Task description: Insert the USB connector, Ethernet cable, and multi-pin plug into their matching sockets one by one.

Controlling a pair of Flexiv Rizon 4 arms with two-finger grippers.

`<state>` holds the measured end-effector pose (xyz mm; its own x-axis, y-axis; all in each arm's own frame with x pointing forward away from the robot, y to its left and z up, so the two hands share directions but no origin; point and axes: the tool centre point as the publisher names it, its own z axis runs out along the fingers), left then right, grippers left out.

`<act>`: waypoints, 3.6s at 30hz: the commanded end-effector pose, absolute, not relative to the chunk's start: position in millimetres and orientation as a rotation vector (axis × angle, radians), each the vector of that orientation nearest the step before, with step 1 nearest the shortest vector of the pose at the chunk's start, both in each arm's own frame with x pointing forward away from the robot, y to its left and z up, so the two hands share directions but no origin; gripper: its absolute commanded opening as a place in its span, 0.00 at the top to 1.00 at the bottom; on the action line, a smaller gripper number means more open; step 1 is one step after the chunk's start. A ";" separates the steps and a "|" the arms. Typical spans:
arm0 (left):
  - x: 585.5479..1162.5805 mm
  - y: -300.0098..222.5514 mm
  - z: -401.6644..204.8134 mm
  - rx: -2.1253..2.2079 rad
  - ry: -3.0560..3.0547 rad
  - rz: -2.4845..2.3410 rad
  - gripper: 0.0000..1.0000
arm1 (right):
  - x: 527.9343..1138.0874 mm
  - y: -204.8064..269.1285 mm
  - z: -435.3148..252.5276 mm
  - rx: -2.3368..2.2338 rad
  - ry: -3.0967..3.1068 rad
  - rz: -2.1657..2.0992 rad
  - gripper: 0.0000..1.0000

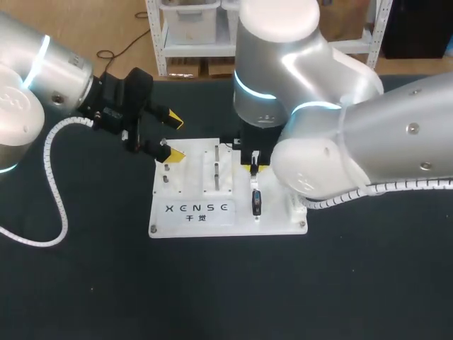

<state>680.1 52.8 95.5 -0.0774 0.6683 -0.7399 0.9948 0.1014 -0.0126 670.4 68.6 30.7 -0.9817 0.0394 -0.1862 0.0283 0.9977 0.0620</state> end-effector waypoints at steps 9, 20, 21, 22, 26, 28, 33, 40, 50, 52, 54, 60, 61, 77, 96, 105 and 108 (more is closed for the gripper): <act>680.6 53.3 94.0 1.624 1.803 -0.734 0.00 | 661.0 34.0 57.5 0.099 2.879 0.090 1.00; 680.6 53.3 94.0 1.624 1.803 -0.734 0.00 | 655.9 -6.0 45.1 0.231 2.891 0.019 1.00; 680.6 53.3 94.0 1.624 1.803 -0.734 0.00 | 657.2 -7.5 43.2 0.237 2.891 0.018 1.00; 680.6 53.3 94.0 1.624 1.803 -0.734 0.00 | 657.9 -7.9 42.4 0.245 2.888 0.017 1.00; 680.6 53.3 94.0 1.624 1.803 -0.734 0.00 | 662.0 -8.9 38.3 0.257 2.882 0.009 1.00; 680.6 53.3 94.0 1.624 1.803 -0.734 0.00 | 663.9 -10.9 36.2 0.277 2.882 0.010 1.00; 680.6 53.3 94.0 1.624 1.803 -0.734 0.00 | 665.0 -11.7 32.6 0.287 2.886 0.011 1.00; 680.6 53.3 94.0 1.624 1.803 -0.734 0.00 | 667.6 -7.7 29.7 0.277 2.891 0.021 1.00; 680.6 53.3 94.0 1.624 1.803 -0.734 0.00 | 671.9 -9.3 27.5 0.254 2.885 0.004 1.00; 680.6 53.3 94.0 1.624 1.803 -0.734 0.00 | 672.3 -10.3 26.8 0.253 2.884 -0.001 1.00; 680.6 53.3 94.0 1.624 1.803 -0.734 0.00 | 672.4 -10.5 26.9 0.252 2.881 -0.001 1.00; 680.6 53.3 94.0 1.624 1.803 -0.734 0.00 | 672.0 -10.1 25.9 0.253 2.881 -0.005 1.00; 680.6 53.3 94.0 1.624 1.803 -0.734 0.00 | 671.9 -10.1 26.0 0.252 2.880 -0.007 1.00; 680.6 53.3 94.0 1.624 1.803 -0.734 0.00 | 679.7 -10.6 29.6 0.230 2.851 -0.024 1.00; 680.6 53.3 94.0 1.624 1.803 -0.734 0.00 | 661.7 -11.5 13.6 0.219 2.904 -0.039 1.00; 680.6 53.3 94.0 1.624 1.803 -0.734 0.00 | 672.0 -13.0 3.7 0.251 2.909 -0.071 1.00; 680.6 53.3 94.0 1.624 1.803 -0.734 0.00 | 670.7 -12.7 0.5 0.255 2.921 -0.078 1.00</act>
<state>680.1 52.8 95.6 -0.0775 0.6684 -0.7398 0.9948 0.1014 -0.0126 667.6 -11.9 17.1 -0.9616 0.1651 -0.2194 0.1756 0.9840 -0.0292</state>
